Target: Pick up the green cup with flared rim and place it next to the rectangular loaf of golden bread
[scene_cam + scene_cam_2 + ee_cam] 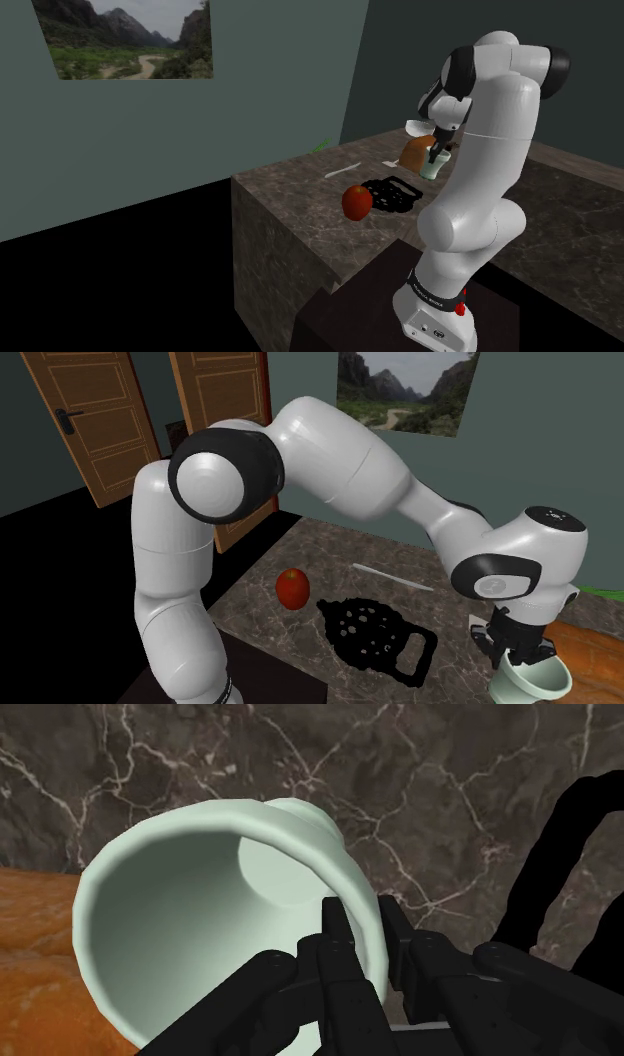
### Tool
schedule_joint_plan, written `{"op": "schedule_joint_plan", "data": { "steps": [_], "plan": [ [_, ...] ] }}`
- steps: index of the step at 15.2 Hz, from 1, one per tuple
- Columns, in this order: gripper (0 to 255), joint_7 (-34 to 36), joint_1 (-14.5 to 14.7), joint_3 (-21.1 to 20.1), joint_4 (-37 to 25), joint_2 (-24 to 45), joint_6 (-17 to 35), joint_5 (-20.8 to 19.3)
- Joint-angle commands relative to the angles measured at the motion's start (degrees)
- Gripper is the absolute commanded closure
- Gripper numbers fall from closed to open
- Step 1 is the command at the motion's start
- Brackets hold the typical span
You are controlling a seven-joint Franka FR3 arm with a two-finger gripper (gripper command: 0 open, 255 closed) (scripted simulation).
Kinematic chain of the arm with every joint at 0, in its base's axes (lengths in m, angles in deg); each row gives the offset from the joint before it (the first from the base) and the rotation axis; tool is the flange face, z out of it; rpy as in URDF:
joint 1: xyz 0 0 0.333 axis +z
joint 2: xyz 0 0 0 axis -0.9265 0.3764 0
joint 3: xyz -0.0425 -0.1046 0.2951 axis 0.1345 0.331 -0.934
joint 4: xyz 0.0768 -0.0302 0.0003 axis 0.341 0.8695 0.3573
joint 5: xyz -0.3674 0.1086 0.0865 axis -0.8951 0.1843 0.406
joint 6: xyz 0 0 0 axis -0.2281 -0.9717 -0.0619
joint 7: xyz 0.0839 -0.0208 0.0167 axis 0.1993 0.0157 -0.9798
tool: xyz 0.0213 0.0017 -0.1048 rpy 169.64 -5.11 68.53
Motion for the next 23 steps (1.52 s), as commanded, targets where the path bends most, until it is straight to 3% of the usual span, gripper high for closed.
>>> {"op": "schedule_joint_plan", "data": {
  "steps": [1,7,8,13,17,23],
  "plan": [
    [255,-0.2,-0.1,-0.1,0.1,0.2,0.3,0.2],
    [255,-0.2,-0.1,-0.1,0.1,0.2,0.3,0.2],
    [0,-0.2,-0.1,-0.1,0.1,0.2,0.3,0.2],
    [0,-0.2,-0.1,-0.1,0.1,0.2,0.3,0.2],
    [0,2.9,1.8,1.4,-1.9,-5.0,-5.6,-4.4],
    [0,2.9,1.8,1.3,-1.9,-5.0,-5.6,-4.4]
  ]
}}
